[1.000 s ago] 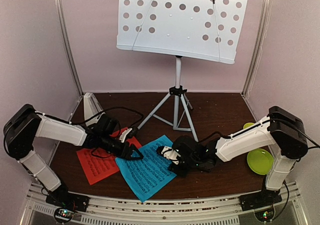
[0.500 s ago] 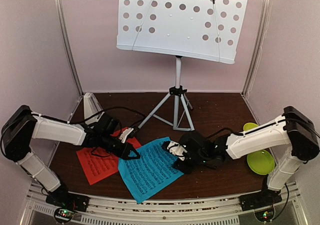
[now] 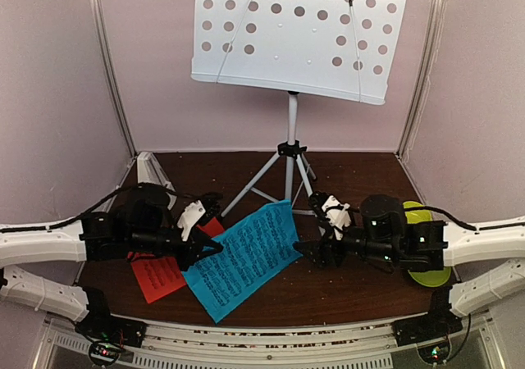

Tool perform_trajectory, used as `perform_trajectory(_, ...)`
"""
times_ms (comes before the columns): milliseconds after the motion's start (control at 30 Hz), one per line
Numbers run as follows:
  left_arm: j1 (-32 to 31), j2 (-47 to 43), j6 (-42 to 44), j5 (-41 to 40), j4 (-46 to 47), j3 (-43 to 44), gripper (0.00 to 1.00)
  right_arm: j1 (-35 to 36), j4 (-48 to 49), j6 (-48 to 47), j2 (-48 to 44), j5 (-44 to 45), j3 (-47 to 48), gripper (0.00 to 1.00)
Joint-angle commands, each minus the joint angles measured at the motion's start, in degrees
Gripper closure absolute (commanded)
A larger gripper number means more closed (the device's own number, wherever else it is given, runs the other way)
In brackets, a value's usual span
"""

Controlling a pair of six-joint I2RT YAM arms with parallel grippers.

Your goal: Set up the instrument practice props

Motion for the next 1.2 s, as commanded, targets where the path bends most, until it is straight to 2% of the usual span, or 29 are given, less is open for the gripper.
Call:
perform_trajectory(0,-3.38,-9.60,5.47,-3.09,4.09,-3.08,1.00,-0.80,5.58,2.04,-8.91,3.14,-5.93,0.12)
perform_trajectory(167,-3.92,-17.52,7.81,2.40,8.04,-5.08,1.00,-3.37,8.20,0.14,-17.30,0.62,-10.32,0.05)
perform_trajectory(333,-3.93,-17.71,9.56,7.71,6.81,-2.73,1.00,-3.96,7.44,-4.83,-20.10,-6.49,-7.84,0.05)
perform_trajectory(567,-3.93,-16.95,7.14,9.66,13.49,-2.14,1.00,-3.88,6.30,-5.91,-17.67,-17.64,-2.41,0.16)
perform_trajectory(800,-3.93,-15.09,6.33,11.41,17.78,-2.04,1.00,-3.41,4.97,-6.34,-14.50,-22.80,0.96,0.32)
perform_trajectory(900,-3.93,-14.63,6.62,11.09,18.37,-2.10,1.00,-2.22,2.04,-7.72,-13.04,-23.09,3.52,0.50)
perform_trajectory(967,-3.92,-14.57,6.65,10.48,18.94,-2.50,1.00,-1.82,0.38,-8.22,-12.71,-22.63,4.38,0.66)
perform_trajectory(1067,-3.86,-14.89,6.76,7.73,18.84,-2.93,0.97,-1.77,-1.41,-8.17,-13.12,-20.96,5.36,0.98)
perform_trajectory(1100,-3.90,-15.00,7.19,6.26,17.77,-2.72,0.88,-1.75,-2.32,-8.11,-13.26,-20.22,5.77,1.00)
perform_trajectory(1167,-3.93,-14.74,8.52,2.43,13.48,-1.19,0.59,-1.68,-4.71,-8.19,-13.44,-18.97,6.90,1.00)
